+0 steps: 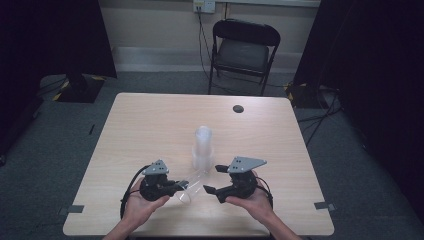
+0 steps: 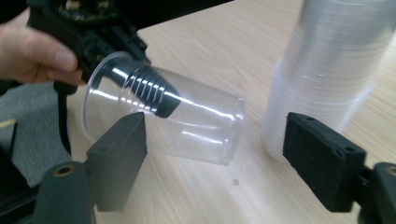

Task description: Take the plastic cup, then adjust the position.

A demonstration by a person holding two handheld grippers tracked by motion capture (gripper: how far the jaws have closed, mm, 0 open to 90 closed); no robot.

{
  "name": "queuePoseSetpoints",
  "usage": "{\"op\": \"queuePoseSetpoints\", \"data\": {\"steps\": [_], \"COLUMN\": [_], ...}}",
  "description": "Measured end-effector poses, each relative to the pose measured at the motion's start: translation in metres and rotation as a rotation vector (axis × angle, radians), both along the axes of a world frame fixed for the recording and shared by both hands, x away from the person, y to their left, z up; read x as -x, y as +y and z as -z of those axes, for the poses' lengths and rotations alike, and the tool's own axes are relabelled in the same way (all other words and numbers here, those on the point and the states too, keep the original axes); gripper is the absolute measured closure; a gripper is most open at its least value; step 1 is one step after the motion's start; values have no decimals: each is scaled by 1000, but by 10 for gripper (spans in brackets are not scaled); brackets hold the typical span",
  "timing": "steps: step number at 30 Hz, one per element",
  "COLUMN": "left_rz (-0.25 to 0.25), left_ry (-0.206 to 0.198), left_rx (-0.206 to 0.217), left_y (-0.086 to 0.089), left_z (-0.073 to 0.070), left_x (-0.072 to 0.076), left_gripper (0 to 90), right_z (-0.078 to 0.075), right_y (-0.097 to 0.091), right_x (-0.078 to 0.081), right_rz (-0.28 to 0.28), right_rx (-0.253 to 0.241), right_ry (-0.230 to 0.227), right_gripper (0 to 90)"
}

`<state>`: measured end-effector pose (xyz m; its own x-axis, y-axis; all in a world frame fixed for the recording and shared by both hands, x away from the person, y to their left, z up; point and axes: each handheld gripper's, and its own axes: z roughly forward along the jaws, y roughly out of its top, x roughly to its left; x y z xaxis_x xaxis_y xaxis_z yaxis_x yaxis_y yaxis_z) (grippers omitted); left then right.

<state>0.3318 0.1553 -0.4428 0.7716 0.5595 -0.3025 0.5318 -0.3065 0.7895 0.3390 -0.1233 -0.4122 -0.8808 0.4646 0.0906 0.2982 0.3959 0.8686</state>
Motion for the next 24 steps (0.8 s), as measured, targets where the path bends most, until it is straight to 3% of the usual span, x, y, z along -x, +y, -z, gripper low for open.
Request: {"op": "queuePoseSetpoints", "data": {"steps": [4,7,11,19,24], "left_rz": [24,33,56,86,92], "left_ry": [35,79,96,122,167], "left_rx": [21,5,-14,-43,-40], "left_y": [0,0,-3,-7,-6], "left_z": [-1,-1,-2,0,-1], "left_x": [-2,-3,-3,-5,-9], "left_gripper": [899,900,900,900,900], "right_z": [1,0,2,8,7], "right_y": [4,8,12,20,22], "right_x": [5,8,11,13,13], "right_rz": [-30,-64,-102,-138,-157], "right_rx": [48,91,129,200,226], "right_ry": [-52,-94,-121,-142,-158], "right_gripper": [250,257,248,192,179]}}
